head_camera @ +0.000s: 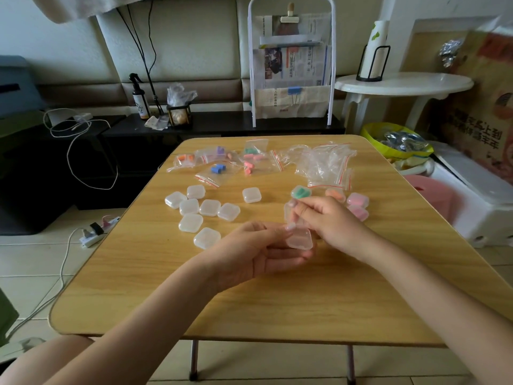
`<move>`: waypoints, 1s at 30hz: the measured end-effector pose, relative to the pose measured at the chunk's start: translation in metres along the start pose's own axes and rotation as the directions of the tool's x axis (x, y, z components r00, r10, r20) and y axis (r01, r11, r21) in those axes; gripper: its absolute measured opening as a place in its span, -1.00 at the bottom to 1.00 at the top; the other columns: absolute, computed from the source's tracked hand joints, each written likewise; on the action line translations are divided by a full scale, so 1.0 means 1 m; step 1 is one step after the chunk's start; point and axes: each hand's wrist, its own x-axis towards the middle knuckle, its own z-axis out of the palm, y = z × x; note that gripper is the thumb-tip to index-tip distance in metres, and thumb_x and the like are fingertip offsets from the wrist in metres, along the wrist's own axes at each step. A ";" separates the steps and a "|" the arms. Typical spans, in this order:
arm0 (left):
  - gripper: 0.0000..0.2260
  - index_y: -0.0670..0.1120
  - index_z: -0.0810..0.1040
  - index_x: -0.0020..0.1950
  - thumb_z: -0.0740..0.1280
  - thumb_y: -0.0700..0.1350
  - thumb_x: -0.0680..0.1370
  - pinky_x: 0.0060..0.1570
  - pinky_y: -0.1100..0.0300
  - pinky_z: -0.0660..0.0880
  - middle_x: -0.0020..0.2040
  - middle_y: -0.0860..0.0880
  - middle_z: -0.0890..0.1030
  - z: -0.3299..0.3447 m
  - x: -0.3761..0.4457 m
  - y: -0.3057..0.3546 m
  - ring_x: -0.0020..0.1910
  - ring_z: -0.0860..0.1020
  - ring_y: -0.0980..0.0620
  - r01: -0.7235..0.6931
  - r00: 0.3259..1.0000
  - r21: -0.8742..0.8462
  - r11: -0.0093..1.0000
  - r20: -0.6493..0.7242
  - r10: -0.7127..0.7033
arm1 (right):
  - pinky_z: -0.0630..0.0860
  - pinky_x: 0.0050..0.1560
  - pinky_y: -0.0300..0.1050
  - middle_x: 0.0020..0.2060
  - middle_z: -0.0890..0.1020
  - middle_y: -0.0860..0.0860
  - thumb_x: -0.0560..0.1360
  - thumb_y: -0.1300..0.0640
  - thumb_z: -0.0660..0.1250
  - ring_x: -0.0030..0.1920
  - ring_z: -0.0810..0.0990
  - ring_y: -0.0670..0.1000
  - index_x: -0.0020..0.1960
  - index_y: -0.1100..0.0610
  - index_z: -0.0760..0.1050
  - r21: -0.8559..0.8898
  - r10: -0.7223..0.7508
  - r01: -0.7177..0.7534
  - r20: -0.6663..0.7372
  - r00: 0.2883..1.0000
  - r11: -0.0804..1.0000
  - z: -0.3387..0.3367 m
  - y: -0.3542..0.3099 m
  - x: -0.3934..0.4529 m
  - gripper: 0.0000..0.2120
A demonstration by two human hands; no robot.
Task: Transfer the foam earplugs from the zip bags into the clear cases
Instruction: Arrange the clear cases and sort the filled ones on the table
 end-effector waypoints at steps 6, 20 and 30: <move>-0.67 -0.30 0.54 0.15 0.29 -0.09 0.51 -0.17 0.19 0.63 -0.10 -0.25 0.65 -0.004 0.005 0.003 -0.19 0.68 -0.04 -0.070 0.977 -0.043 0.997 -0.204 0.060 | 0.20 -0.49 -0.26 -0.51 0.42 -0.04 0.59 0.16 0.07 -0.45 0.33 -0.06 -0.06 0.16 0.46 0.321 0.276 -0.258 -0.010 0.961 0.911 -0.003 -0.004 0.007 -0.79; -0.63 -0.35 0.40 0.28 0.29 -0.13 0.57 -0.14 0.18 0.62 -0.08 -0.24 0.65 -0.006 0.003 0.004 -0.10 0.68 -0.09 -0.221 0.929 -0.065 0.973 -0.317 0.189 | 0.50 -0.12 0.09 -0.13 0.69 0.15 0.56 0.22 0.28 -0.29 0.62 0.04 0.03 0.26 0.42 0.492 0.059 -0.059 0.016 0.998 0.869 0.000 -0.011 -0.005 -0.89; -0.72 -0.28 0.48 0.18 0.28 -0.12 0.57 -0.17 0.21 0.62 -0.11 -0.25 0.67 -0.003 0.003 0.000 -0.13 0.68 -0.06 -0.172 0.954 -0.062 0.983 -0.260 0.150 | 0.54 -0.21 -0.02 -0.36 0.66 0.08 0.29 0.08 0.45 -0.36 0.63 0.01 -0.16 0.27 0.54 0.417 0.033 0.018 -0.116 0.993 0.909 0.006 -0.014 -0.009 -0.73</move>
